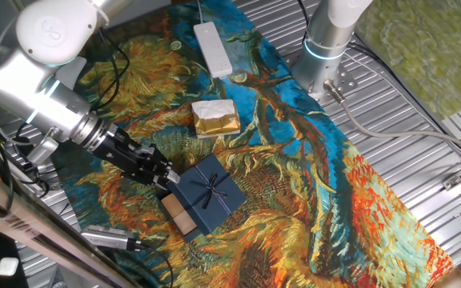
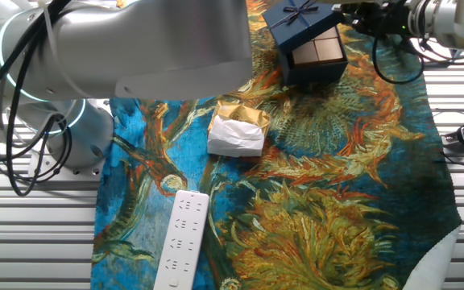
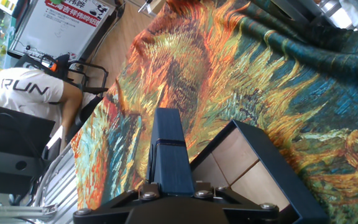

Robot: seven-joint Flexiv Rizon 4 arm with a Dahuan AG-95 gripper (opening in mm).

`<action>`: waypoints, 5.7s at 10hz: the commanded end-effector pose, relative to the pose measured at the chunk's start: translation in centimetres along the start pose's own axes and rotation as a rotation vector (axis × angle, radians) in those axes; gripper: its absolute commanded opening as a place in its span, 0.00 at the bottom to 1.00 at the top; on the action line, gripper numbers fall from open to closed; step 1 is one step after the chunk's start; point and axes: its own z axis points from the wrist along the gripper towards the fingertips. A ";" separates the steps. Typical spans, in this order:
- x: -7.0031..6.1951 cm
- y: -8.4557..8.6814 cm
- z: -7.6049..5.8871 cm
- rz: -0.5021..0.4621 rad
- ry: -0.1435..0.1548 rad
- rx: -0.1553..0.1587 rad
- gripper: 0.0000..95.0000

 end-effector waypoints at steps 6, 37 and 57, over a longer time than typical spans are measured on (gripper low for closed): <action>0.0 0.0 0.1 0.024 0.008 -0.022 0.00; 0.0 0.0 0.1 0.056 -0.087 -0.122 0.00; 0.0 0.0 0.1 0.042 -0.116 -0.128 0.00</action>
